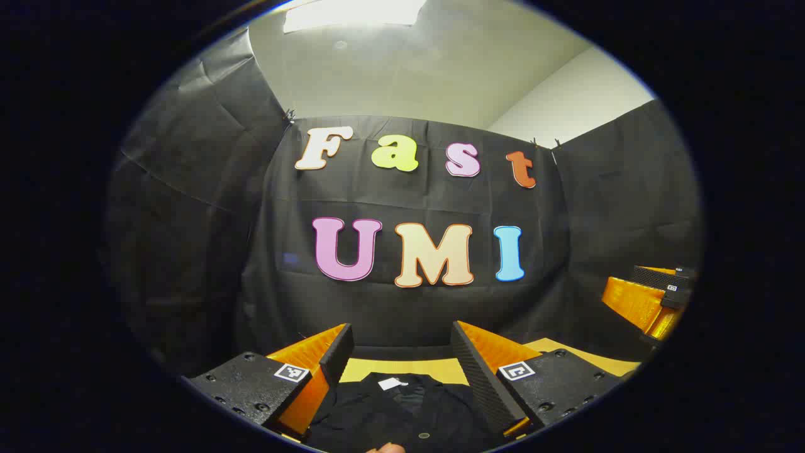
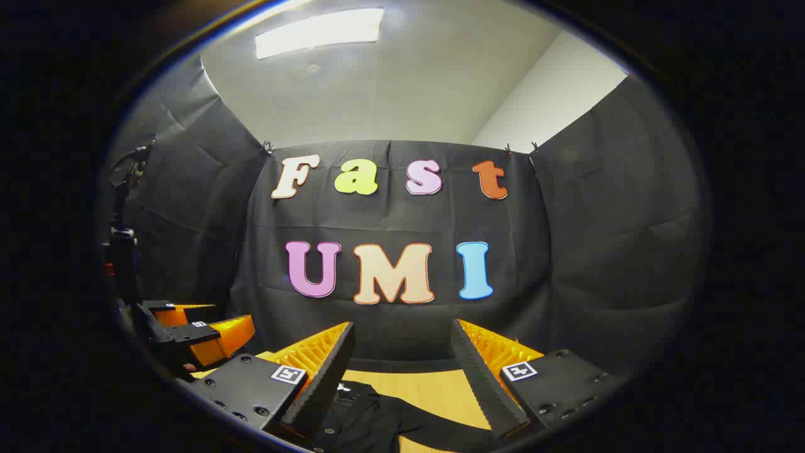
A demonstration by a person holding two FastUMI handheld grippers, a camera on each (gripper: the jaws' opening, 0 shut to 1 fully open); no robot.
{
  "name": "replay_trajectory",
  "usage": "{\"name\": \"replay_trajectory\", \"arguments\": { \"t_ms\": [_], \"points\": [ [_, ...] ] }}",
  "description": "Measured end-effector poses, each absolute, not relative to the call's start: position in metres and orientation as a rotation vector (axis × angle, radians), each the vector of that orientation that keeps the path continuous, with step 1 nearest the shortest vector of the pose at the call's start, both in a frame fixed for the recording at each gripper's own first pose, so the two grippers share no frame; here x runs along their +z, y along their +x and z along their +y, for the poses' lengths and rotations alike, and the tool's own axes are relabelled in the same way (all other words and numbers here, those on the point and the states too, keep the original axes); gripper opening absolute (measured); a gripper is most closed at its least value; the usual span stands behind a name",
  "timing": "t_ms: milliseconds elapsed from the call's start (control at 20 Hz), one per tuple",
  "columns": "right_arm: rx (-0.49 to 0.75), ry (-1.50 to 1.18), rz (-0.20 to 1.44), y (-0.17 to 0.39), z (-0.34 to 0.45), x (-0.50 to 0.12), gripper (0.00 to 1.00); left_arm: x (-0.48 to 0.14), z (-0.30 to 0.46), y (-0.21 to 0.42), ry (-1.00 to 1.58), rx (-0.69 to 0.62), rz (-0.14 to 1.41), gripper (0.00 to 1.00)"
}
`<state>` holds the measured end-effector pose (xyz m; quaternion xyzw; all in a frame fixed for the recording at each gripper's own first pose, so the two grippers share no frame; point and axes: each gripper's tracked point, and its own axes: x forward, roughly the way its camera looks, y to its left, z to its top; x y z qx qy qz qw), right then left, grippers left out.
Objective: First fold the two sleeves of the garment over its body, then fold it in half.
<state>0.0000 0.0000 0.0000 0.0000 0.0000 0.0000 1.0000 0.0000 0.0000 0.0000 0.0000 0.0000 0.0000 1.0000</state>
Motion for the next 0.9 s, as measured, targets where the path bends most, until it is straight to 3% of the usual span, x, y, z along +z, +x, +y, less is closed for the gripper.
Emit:
{"name": "replay_trajectory", "arguments": {
  "t_ms": [900],
  "points": [
    [0.037,-0.007,0.012,0.001,0.015,-0.009,0.95,-0.002,0.02,-0.004,-0.009,0.032,0.002,0.93]
  ]
}}
